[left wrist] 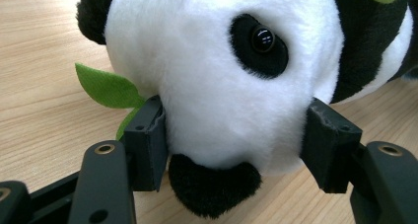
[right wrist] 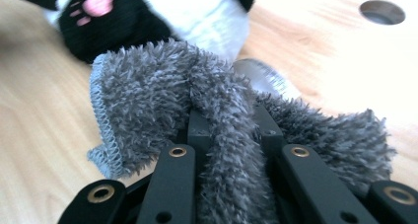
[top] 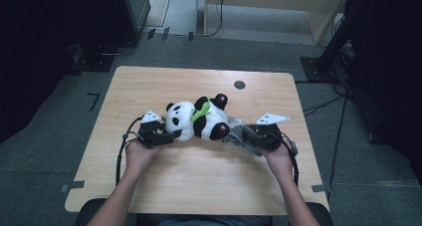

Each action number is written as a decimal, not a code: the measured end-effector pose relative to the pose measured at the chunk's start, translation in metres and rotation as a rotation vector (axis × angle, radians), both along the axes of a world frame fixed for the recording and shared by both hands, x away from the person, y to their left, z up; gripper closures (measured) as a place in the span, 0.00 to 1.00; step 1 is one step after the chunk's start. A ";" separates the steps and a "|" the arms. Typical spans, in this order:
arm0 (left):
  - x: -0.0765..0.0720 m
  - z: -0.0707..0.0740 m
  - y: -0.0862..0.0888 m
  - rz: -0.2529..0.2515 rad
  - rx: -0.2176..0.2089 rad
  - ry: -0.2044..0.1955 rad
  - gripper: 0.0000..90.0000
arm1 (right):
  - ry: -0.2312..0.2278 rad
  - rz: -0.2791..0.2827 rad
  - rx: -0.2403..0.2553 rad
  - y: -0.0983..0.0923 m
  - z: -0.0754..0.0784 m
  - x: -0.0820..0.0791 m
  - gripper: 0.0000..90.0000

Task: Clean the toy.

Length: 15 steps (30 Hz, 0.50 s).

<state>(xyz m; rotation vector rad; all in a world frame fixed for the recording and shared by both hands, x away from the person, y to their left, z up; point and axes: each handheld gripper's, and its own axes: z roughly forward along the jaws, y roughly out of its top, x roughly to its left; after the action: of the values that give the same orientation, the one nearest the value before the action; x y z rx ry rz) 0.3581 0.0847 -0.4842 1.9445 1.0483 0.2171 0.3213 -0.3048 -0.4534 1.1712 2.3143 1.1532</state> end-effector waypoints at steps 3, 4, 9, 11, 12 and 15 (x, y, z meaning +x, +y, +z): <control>0.000 0.000 0.000 0.001 0.002 -0.001 0.39 | -0.003 -0.007 0.000 -0.001 0.001 0.008 0.85; 0.000 0.000 0.000 0.001 0.001 -0.002 0.39 | -0.007 -0.012 0.009 -0.001 0.001 0.016 0.85; -0.001 0.000 -0.001 0.000 0.005 -0.008 0.39 | -0.003 -0.015 0.023 0.002 -0.001 0.036 0.86; -0.001 -0.001 -0.001 -0.001 0.006 -0.012 0.39 | 0.007 -0.016 0.026 0.002 -0.002 0.039 0.85; -0.001 -0.001 -0.001 -0.001 0.004 -0.013 0.39 | 0.010 -0.016 0.025 0.002 -0.003 0.043 0.85; -0.002 -0.001 -0.001 0.001 0.002 -0.014 0.39 | 0.016 -0.019 0.033 0.003 -0.004 0.051 0.85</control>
<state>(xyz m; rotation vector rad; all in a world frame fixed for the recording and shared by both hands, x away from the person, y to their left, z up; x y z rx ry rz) 0.3565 0.0841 -0.4852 1.9419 1.0403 0.2324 0.3722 -0.3021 -0.4577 1.2158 2.2988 1.1832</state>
